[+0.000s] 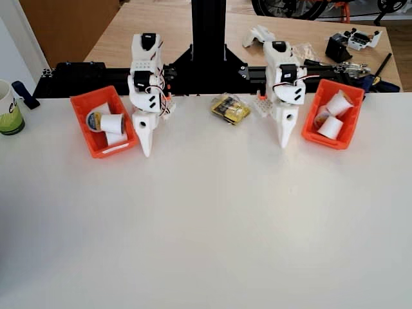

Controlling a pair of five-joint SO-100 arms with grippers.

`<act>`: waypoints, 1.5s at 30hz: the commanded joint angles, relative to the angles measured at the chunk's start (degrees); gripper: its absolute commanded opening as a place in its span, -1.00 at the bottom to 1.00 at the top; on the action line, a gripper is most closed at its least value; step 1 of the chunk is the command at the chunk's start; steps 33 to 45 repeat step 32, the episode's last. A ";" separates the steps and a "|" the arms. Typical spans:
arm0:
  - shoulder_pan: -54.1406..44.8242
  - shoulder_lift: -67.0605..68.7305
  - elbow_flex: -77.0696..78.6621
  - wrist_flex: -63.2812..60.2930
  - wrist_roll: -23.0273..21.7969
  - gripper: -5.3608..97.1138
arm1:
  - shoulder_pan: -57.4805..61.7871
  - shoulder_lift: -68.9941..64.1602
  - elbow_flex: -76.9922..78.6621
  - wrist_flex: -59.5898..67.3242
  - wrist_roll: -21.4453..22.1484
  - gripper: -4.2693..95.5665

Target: Sort the coffee pods, blue into left, red into right

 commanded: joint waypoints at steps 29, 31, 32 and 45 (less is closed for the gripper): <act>0.70 0.26 2.11 8.61 -6.24 -0.99 | -0.18 -0.18 1.41 0.53 0.26 -0.59; 0.70 0.26 2.11 8.61 -6.24 -0.99 | -0.18 -0.18 1.41 0.53 0.26 -0.58; 0.70 0.26 2.11 8.61 -6.24 -0.99 | -0.18 -0.18 1.41 0.53 0.26 -0.57; 0.70 0.26 2.11 8.61 -6.24 -0.99 | -0.18 -0.18 1.41 0.53 0.26 -0.57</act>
